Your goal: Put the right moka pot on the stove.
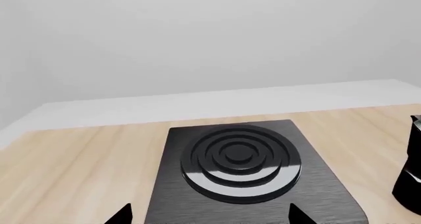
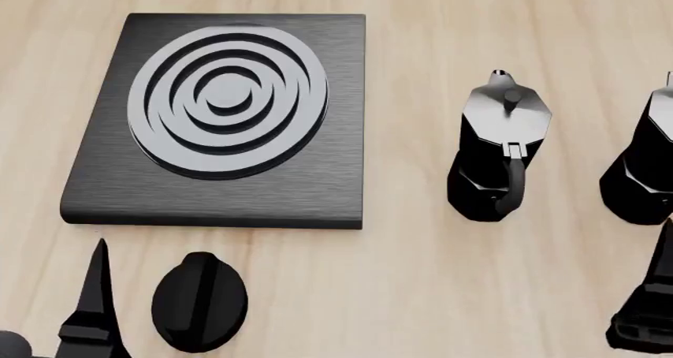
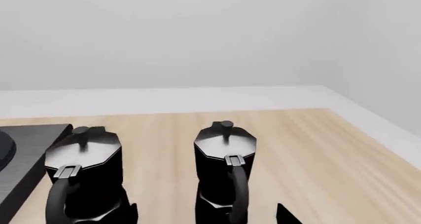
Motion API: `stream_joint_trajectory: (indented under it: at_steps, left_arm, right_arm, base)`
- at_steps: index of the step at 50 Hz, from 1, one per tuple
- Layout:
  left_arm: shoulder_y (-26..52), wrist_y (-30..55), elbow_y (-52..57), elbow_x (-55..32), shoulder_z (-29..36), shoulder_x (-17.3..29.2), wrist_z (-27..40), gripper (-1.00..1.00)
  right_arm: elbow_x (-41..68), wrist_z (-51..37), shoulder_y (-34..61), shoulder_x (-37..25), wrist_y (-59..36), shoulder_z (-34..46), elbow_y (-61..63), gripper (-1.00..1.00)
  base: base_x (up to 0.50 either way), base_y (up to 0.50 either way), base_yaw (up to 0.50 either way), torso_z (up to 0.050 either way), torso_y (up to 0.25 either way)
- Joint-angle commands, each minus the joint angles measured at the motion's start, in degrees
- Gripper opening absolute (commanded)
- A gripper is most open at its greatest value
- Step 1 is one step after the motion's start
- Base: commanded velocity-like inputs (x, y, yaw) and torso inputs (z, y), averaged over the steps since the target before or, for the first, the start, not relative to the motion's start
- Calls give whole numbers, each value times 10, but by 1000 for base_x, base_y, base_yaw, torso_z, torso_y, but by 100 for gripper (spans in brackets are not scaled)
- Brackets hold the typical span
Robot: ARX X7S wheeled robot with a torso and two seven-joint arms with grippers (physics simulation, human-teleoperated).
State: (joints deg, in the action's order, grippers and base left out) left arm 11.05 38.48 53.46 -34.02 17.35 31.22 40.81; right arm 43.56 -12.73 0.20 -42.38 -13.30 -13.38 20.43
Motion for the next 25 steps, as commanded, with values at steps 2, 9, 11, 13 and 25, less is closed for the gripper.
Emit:
stream_joint_trajectory:
  at_steps: [2, 9, 11, 13, 25]
  left_arm:
    - [1, -1, 1, -2, 3, 3, 5, 100]
    - [1, -6, -2, -2, 4, 4, 6, 100]
    - [2, -5, -1, 0, 7, 5, 7, 100]
    - [4, -3, 1, -2, 7, 6, 8, 100]
    - [1, -14, -2, 4, 11, 8, 10, 100]
  right_arm:
    - [13, 13, 43, -11, -15, 5, -55, 100]
    - [11, 16, 63, -15, -29, 21, -79, 100]
    - [7, 10, 73, -10, -26, 21, -93, 100]
    - [12, 13, 84, -16, -38, 28, -95, 100]
    - [-1, 4, 126, -19, -67, 61, -118, 100]
  base:
    - [0, 0, 0, 0, 0]
    - [0, 0, 0, 0, 0]
    - [0, 0, 0, 0, 0]
    - [0, 0, 0, 0, 0]
    - [0, 0, 0, 0, 0]
